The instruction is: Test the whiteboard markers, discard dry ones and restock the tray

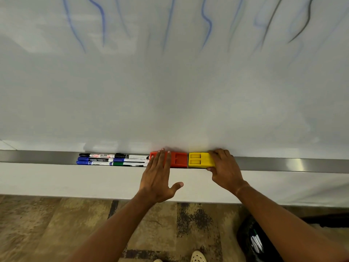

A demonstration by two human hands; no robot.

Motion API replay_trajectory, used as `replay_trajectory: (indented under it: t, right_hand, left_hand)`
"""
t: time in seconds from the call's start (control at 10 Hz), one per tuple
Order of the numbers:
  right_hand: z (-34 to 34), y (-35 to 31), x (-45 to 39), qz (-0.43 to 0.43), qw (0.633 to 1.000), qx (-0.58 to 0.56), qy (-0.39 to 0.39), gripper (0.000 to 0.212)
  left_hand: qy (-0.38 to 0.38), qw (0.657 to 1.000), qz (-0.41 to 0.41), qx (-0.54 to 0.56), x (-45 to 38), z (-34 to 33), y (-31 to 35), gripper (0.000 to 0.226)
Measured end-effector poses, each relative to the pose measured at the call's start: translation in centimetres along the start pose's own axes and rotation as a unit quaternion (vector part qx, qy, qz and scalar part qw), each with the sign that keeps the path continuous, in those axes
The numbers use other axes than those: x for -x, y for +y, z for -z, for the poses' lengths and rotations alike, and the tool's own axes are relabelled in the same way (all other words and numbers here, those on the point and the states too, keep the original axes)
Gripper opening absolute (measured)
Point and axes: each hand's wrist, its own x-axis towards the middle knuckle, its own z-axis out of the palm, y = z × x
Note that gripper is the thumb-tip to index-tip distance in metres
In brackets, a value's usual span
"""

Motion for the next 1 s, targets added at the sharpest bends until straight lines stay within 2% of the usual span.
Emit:
replay_trajectory:
  t: [0.4,0.8,1.0]
  right_hand:
    - [-0.5,-1.0,-0.1,-0.032,0.999,-0.009,-0.027,0.059]
    - [-1.0,-2.3,0.6,-0.054,0.998,0.013,-0.041,0.061]
    - [-0.9,-3.6,1.0,-0.054,0.998,0.019,0.024,0.066]
  left_hand:
    - [-0.005,1.0,0.0,-0.006,0.3,0.5,-0.4,0.107]
    - [0.011,1.0,-0.012,0.003,0.6,1.2,-1.5,0.094]
    - [0.029,0.999,-0.017,0.017,1.0,1.5,-2.6,0.092]
